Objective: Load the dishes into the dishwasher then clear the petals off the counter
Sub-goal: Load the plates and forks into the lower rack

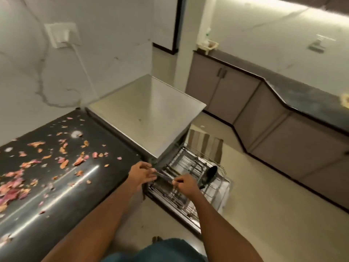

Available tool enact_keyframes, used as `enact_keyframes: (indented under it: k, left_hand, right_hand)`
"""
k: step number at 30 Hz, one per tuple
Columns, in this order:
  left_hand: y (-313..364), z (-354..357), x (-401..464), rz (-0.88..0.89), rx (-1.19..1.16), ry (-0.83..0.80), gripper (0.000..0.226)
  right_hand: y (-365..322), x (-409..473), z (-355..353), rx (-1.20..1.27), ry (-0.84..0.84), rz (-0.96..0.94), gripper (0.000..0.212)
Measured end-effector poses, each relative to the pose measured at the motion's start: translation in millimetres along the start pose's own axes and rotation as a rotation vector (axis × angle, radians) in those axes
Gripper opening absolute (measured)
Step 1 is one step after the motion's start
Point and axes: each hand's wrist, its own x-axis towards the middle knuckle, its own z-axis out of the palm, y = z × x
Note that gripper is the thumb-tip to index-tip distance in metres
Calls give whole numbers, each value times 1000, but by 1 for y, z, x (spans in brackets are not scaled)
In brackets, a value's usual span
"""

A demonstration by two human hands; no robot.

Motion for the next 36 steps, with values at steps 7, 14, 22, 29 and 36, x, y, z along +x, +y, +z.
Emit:
enact_keyframes:
  k: [7, 14, 22, 29, 36]
  left_hand:
    - [-33, 35, -9, 109, 746, -232, 10]
    - [-65, 109, -16, 194, 1150, -409, 3]
    - [-102, 214, -10, 202, 1255, -354, 18]
    - [-116, 302, -20, 257, 1298, -236, 19]
    - [-127, 322, -13, 196, 1268, -92, 16]
  right_hand:
    - [70, -68, 4, 53, 114, 164, 9]
    - [126, -106, -27, 80, 222, 222, 12]
    - [211, -107, -109, -4, 174, 174, 7]
    - [269, -97, -173, -54, 200, 164, 13]
    - [279, -64, -205, -194, 60, 102, 9]
